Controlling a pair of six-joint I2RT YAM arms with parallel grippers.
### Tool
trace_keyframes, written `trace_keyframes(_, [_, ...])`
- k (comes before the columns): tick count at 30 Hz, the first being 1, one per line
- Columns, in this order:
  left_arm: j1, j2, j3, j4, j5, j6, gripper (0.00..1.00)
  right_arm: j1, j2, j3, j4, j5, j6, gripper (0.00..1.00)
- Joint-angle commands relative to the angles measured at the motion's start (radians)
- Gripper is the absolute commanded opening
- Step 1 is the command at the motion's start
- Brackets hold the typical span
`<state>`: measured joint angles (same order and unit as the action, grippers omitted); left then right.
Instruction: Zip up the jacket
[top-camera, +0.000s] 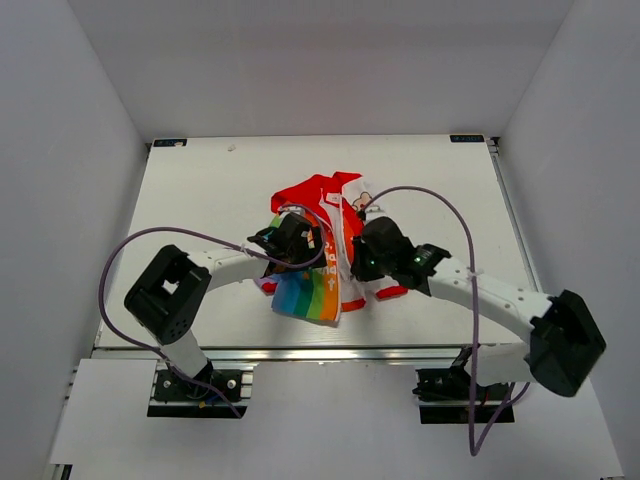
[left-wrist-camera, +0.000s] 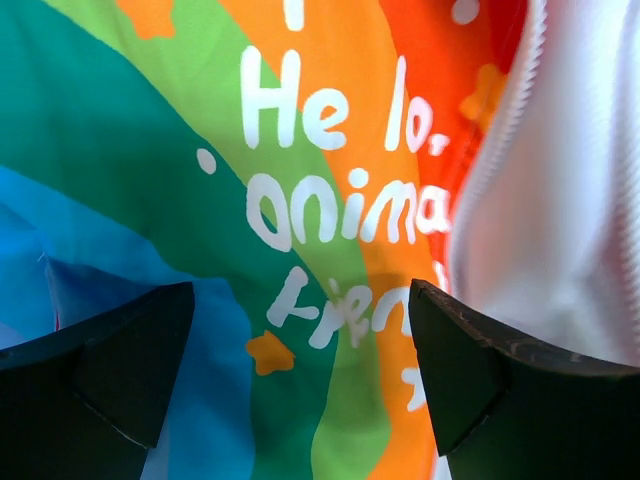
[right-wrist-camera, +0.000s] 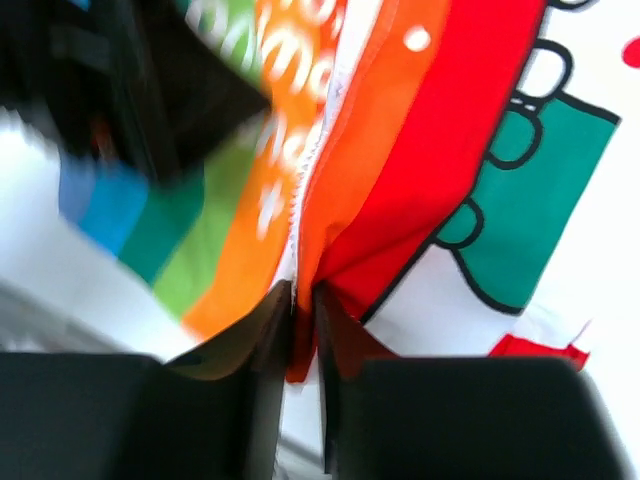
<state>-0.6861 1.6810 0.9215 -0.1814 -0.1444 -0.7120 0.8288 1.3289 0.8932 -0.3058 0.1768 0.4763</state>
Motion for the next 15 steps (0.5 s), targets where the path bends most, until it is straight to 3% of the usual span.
trace_keyframes(1, [0.017,0.031,-0.001,-0.07,-0.06,-0.001,0.98,0.004,-0.075,-0.089,-0.09,-0.121,-0.045,0.23])
trace_keyframes(2, [0.017,0.039,0.0,-0.076,-0.073,0.0,0.98,0.004,-0.089,-0.136,-0.095,-0.143,-0.045,0.28])
trace_keyframes(6, [0.019,0.049,-0.006,-0.084,-0.084,-0.003,0.98,0.004,-0.149,-0.263,-0.07,-0.169,-0.038,0.23])
trace_keyframes(8, [0.02,0.051,-0.004,-0.087,-0.083,-0.004,0.98,0.004,-0.178,-0.304,-0.047,-0.203,-0.022,0.11])
trace_keyframes(11, [0.019,0.043,-0.006,-0.087,-0.072,0.0,0.98,0.004,-0.203,-0.356,-0.017,-0.232,-0.025,0.05])
trace_keyframes(13, [0.019,0.028,-0.01,-0.086,-0.063,0.005,0.98,0.004,-0.214,-0.362,0.002,-0.27,-0.03,0.06])
trace_keyframes(15, [0.02,0.007,-0.013,-0.086,-0.054,0.009,0.98,0.004,-0.229,-0.361,0.028,-0.289,-0.037,0.2])
